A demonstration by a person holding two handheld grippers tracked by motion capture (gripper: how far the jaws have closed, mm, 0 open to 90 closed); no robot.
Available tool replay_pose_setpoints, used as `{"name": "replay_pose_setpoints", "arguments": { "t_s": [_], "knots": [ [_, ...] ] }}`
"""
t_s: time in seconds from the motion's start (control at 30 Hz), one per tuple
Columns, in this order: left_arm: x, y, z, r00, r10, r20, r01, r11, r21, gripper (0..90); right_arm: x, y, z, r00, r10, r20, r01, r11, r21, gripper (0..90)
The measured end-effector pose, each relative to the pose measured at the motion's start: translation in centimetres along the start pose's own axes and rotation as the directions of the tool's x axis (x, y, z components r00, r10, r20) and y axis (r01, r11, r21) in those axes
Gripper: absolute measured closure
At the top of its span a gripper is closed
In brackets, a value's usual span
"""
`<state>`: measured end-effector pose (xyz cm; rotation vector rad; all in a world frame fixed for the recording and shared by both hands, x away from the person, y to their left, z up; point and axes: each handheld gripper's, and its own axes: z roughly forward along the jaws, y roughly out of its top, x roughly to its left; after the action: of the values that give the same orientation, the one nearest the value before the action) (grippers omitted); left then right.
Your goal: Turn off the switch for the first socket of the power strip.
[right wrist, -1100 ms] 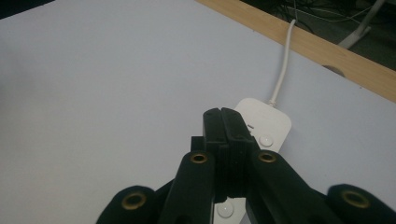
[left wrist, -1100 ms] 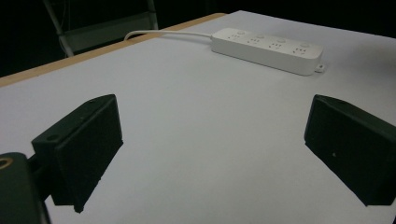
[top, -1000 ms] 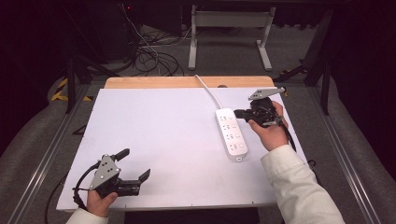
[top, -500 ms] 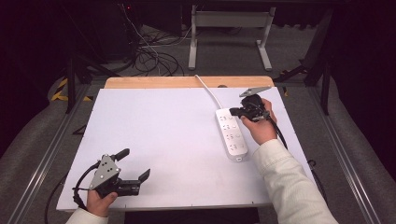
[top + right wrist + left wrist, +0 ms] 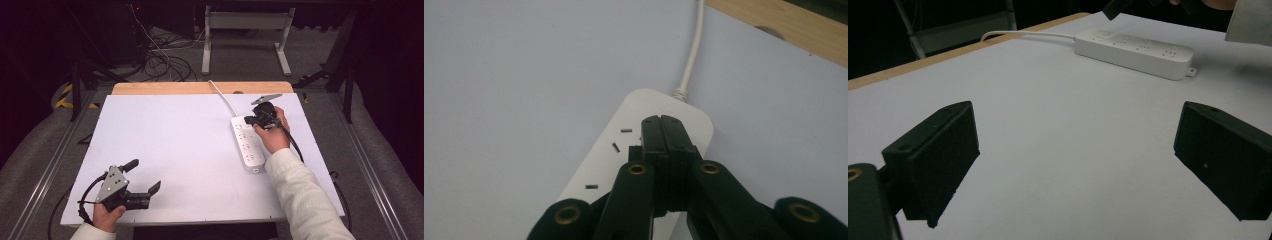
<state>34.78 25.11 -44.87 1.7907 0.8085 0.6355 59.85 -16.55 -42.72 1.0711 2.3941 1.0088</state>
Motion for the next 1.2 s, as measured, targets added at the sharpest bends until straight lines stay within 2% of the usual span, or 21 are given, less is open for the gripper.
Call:
{"name": "replay_pose_setpoints", "arguments": {
  "t_s": [0.13, 0.53, 1.2],
  "knots": [
    [0.0, 0.0, 0.0, 1.0, 0.003, 0.001, -0.003, 1.0, 0.001, 4.5, -0.2, -0.3, 0.6, 0.9998, 0.018, 0.011, -0.018, 1.0, 0.005, 90.0],
    [0.0, 0.0, 0.0, 1.0, 0.002, 0.003, -0.002, 1.0, 0.003, 4.5, -0.5, -0.8, 2.0, 0.999, 0.009, 0.044, -0.011, 0.999, 0.047, 90.0],
    [0.0, 0.0, 0.0, 1.0, 0.0, 0.002, 0.0, 1.0, 0.004, 4.5, -0.2, -1.1, 2.3, 0.9979, -0.01, 0.064, 0.007, 0.999, 0.034, 90.0]
  ]
}}
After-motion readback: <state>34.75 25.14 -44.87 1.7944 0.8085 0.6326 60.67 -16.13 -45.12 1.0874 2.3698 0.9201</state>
